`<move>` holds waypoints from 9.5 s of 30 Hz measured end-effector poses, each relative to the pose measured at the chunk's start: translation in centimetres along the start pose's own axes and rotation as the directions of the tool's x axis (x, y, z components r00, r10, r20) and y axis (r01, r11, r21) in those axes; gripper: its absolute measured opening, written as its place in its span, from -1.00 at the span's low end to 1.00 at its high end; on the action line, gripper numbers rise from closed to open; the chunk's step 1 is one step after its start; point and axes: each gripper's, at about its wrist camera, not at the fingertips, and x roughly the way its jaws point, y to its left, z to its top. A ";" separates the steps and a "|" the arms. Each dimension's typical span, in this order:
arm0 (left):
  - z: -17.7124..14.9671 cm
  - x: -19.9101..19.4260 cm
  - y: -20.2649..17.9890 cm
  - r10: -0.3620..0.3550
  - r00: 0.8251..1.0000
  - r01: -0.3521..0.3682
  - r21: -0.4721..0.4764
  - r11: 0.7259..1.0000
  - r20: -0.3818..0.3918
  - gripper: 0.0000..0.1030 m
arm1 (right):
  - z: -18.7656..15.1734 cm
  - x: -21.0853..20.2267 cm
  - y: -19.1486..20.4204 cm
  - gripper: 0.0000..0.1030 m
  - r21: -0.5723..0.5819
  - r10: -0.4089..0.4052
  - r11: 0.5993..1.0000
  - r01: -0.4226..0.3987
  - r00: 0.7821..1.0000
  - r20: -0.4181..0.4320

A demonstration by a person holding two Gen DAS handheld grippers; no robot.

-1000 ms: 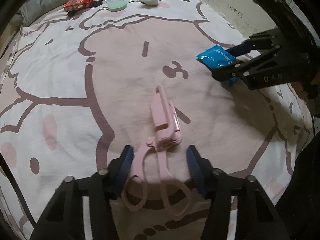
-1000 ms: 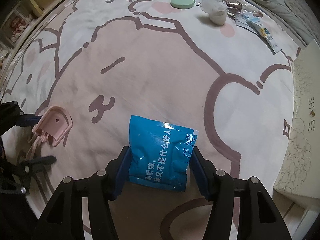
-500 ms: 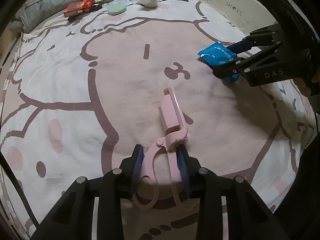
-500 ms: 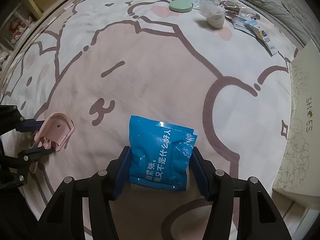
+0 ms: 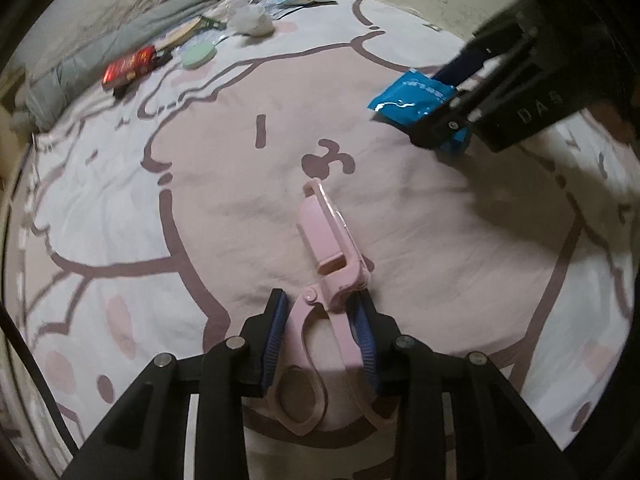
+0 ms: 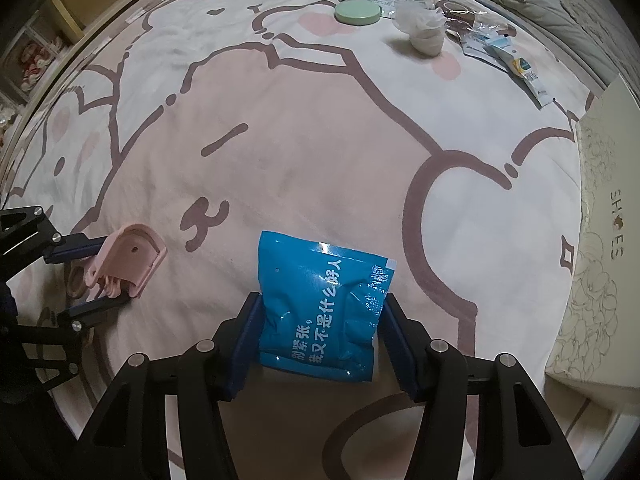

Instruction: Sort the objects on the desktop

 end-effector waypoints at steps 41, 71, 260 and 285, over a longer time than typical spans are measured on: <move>3.7 -7.2 3.7 0.038 0.971 0.035 -0.297 0.954 0.237 -0.39 | 0.7 -8.1 0.6 0.12 0.159 0.004 0.986 -0.050 0.961 0.277; 7.9 -13.8 4.1 0.124 0.890 0.027 -0.322 0.946 0.439 -0.39 | -2.3 -21.2 -9.9 0.12 0.448 -0.343 0.893 0.046 0.714 0.610; 30.6 -12.5 -9.7 0.002 0.873 0.110 -0.200 0.974 0.488 0.99 | -16.2 -22.6 -23.5 1.00 0.766 -0.596 0.616 0.185 0.745 0.300; 20.6 -17.9 -4.8 0.050 0.832 0.059 -0.179 0.982 0.552 0.99 | -14.3 -24.1 -15.6 1.00 0.715 -0.578 0.679 0.164 0.720 0.384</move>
